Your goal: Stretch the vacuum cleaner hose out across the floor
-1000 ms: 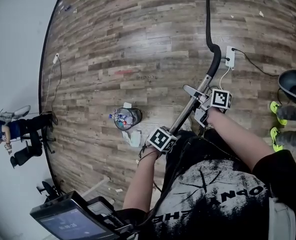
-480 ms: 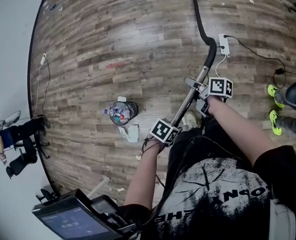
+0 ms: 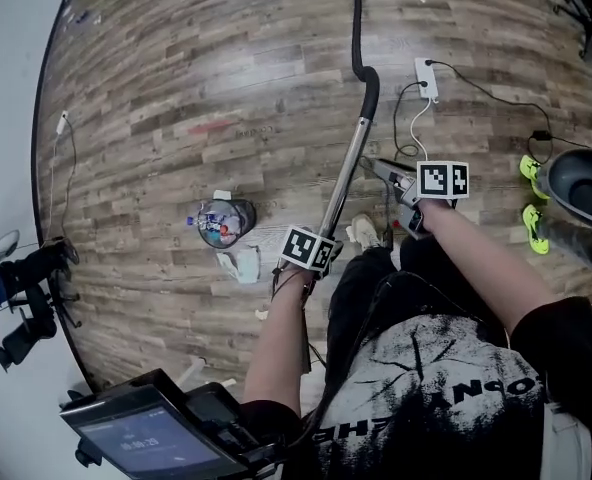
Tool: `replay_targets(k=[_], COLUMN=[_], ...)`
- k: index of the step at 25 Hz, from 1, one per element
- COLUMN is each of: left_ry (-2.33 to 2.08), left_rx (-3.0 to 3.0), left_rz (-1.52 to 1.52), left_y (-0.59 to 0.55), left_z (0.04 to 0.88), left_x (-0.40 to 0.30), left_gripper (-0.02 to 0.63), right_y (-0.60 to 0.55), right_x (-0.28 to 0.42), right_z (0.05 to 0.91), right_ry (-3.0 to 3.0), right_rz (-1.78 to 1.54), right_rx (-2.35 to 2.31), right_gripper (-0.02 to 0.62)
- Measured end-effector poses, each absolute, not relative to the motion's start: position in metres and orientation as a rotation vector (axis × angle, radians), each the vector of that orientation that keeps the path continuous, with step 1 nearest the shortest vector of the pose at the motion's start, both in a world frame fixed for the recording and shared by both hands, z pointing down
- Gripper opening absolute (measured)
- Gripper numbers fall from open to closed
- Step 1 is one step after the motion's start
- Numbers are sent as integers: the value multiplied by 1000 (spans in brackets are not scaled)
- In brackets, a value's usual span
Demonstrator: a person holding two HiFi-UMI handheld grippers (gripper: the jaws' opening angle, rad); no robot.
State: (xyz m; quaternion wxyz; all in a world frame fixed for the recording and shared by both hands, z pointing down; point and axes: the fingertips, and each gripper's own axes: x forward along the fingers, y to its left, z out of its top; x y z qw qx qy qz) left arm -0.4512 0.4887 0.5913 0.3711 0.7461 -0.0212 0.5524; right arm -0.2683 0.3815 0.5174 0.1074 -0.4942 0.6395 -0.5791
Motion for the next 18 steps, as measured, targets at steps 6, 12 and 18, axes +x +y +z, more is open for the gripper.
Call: replay_targets(k=[6, 12, 18], left_ry=[-154, -219, -269], left_rx=[1847, 1798, 1754], left_rz=[1413, 1427, 1349], left_y=[506, 555, 589], left_z=[630, 672, 738], left_x=[-448, -435, -412], left_gripper=[90, 89, 91], right_y=[436, 497, 545], right_x=[-239, -205, -177], right_z=[522, 535, 569], right_ry=[1917, 1993, 2235], right_rz=[-1682, -1675, -1645], right_rx=[-1392, -1352, -1285], right_gripper=[77, 67, 67])
